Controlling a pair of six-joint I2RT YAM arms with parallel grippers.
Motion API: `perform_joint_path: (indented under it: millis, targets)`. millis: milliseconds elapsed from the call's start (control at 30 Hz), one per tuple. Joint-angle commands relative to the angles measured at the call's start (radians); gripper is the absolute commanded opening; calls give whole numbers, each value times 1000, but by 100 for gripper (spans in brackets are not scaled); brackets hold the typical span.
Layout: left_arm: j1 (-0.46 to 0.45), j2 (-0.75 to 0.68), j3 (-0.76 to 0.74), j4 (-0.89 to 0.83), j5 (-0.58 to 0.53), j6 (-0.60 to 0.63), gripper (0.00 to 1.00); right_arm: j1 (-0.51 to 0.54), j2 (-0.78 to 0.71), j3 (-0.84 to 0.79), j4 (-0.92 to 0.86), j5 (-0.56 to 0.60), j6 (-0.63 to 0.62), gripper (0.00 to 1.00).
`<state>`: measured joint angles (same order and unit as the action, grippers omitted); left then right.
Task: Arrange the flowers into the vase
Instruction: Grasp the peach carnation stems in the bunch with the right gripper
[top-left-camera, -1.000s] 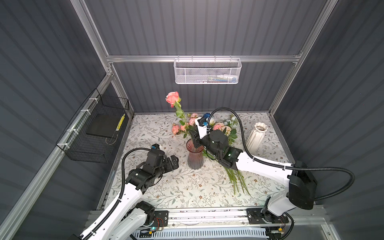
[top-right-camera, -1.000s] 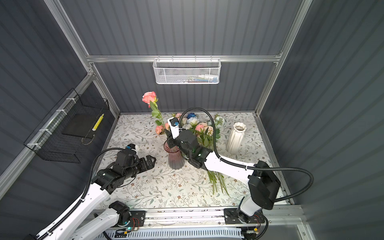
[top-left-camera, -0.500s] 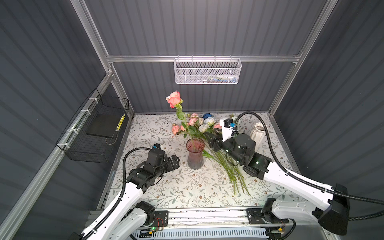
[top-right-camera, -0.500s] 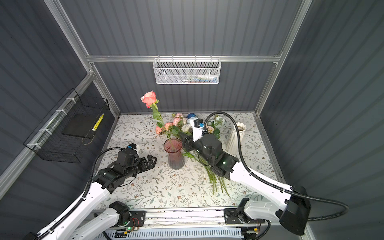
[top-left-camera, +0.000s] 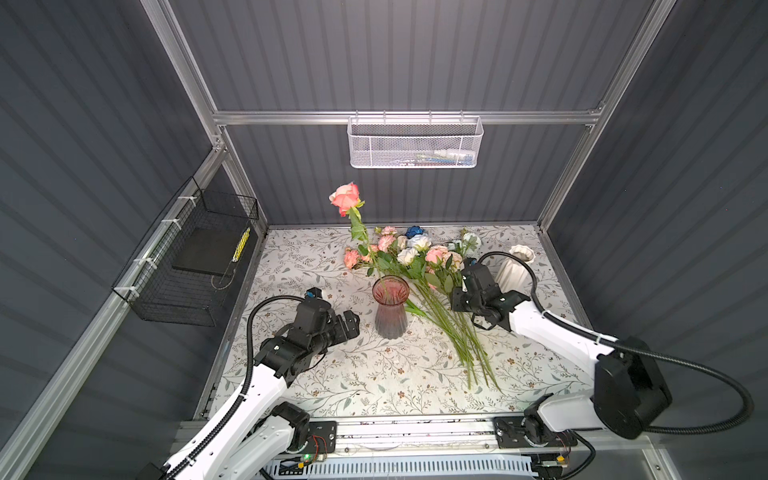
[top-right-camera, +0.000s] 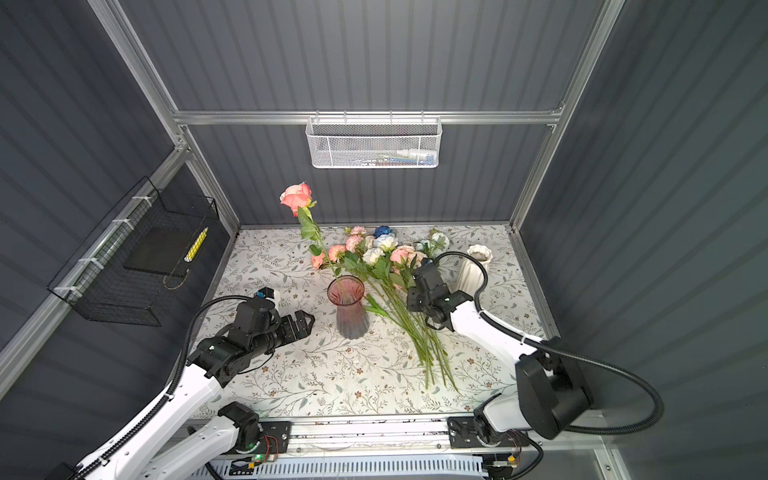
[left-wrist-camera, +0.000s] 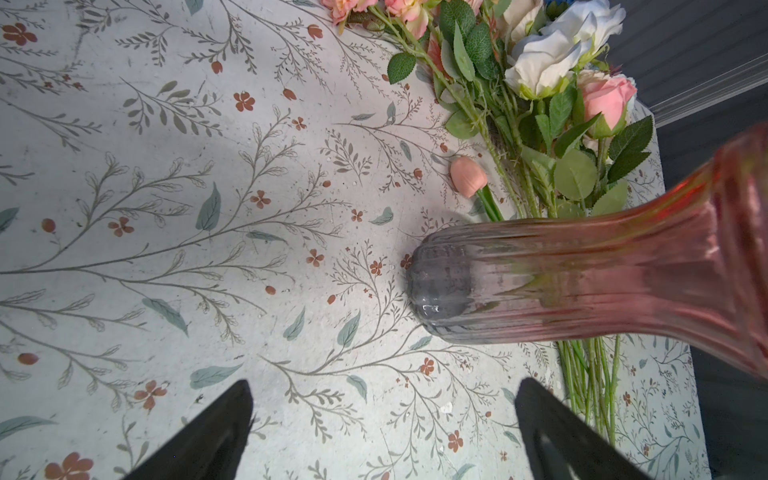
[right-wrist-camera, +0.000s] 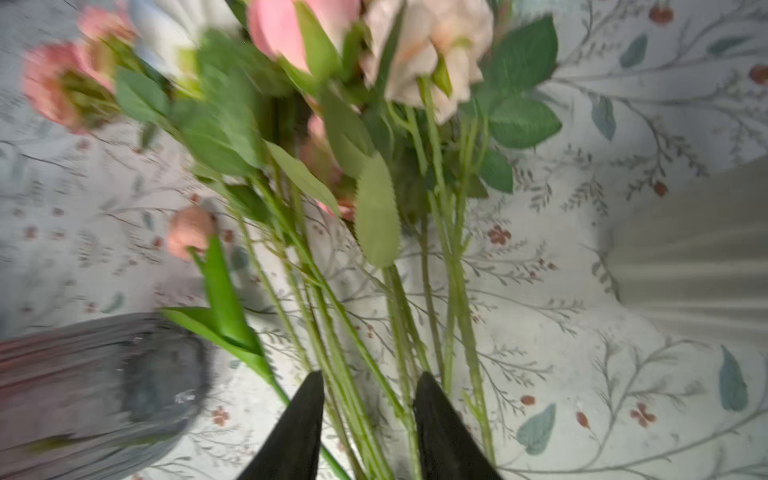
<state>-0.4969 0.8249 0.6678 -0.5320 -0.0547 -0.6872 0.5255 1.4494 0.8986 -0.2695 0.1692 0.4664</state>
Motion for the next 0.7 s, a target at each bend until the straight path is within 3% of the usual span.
perform_joint_path:
  millis: [0, 200, 667]
  targets:
    - [-5, -2, -17, 6, 12, 4, 100, -5, 55, 42, -56, 87, -16, 39]
    - [-5, 4, -19, 8, 13, 6, 99, -22, 77, 32, -18, 167, -6, 38]
    - [-5, 8, -27, 21, 12, 6, 99, -63, 142, -8, 4, 133, 3, 34]
